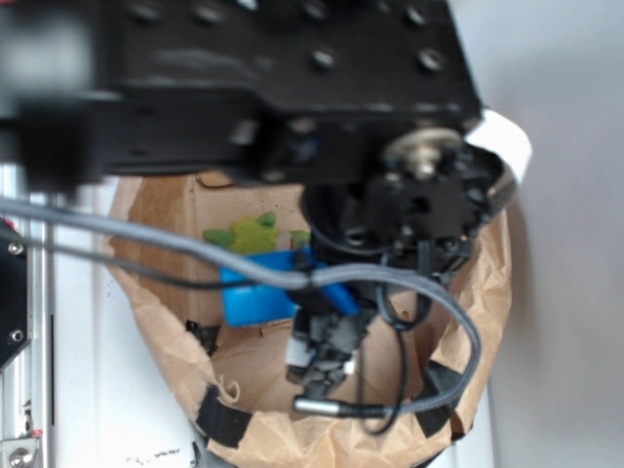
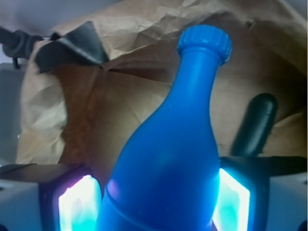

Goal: Grab the blue bottle.

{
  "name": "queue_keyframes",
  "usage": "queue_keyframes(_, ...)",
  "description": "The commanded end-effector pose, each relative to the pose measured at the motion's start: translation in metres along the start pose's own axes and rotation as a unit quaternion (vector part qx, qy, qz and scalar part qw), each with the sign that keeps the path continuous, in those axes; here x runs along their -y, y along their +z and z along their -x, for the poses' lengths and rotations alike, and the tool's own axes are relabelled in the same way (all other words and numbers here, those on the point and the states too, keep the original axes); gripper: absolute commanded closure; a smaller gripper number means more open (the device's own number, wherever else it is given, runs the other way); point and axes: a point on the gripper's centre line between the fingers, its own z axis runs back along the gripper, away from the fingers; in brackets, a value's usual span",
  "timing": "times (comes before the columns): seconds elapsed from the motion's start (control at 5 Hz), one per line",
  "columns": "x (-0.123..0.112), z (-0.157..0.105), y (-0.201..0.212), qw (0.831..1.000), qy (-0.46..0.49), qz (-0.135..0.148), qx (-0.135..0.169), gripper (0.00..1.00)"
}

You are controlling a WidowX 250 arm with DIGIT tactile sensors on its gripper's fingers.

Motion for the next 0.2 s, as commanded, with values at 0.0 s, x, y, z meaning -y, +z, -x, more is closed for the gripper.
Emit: queue_keyframes(0.0,0.0133,0.0116,0.0244,0.997,-0.056,-0.032,0.043,1.00)
